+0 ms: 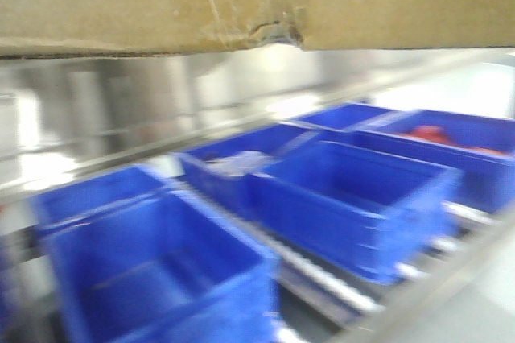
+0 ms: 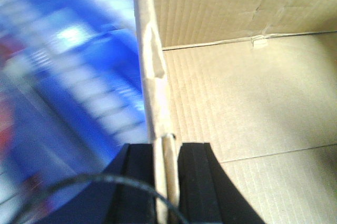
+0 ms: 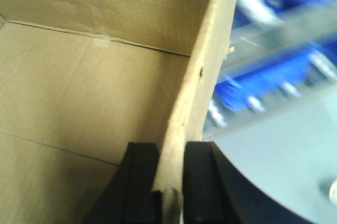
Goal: Grab carton from right shelf to conveyor
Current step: 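Hold the carton with both grippers while the base turns away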
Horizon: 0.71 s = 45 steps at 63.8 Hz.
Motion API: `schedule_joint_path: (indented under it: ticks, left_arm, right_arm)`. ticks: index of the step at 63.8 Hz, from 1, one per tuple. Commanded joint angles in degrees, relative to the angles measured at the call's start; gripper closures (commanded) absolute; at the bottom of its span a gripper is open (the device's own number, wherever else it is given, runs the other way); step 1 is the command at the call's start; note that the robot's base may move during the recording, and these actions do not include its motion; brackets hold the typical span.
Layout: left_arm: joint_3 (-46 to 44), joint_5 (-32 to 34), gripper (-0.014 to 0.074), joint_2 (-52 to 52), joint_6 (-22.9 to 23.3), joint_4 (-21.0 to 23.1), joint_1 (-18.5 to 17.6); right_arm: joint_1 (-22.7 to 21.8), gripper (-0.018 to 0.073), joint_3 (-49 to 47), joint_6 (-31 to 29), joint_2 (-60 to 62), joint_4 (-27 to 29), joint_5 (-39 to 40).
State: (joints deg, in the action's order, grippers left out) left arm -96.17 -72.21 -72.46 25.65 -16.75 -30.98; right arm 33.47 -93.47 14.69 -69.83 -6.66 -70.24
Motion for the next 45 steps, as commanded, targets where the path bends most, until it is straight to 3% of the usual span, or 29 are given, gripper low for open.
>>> schedule_joint_path:
  ticks: [1,45]
  left_arm:
    - [-0.55,2.25,0.0614,0.18,0.38,0.62,-0.7]
    - [-0.55,2.25,0.0614,0.18,0.38,0.5,-0.7]
  right_arm:
    - [-0.12,0.0628,-0.08,-0.65,0.91,1.18,3.85]
    - [-0.12,0.0628,-0.08,-0.65,0.91,1.18,3.85]
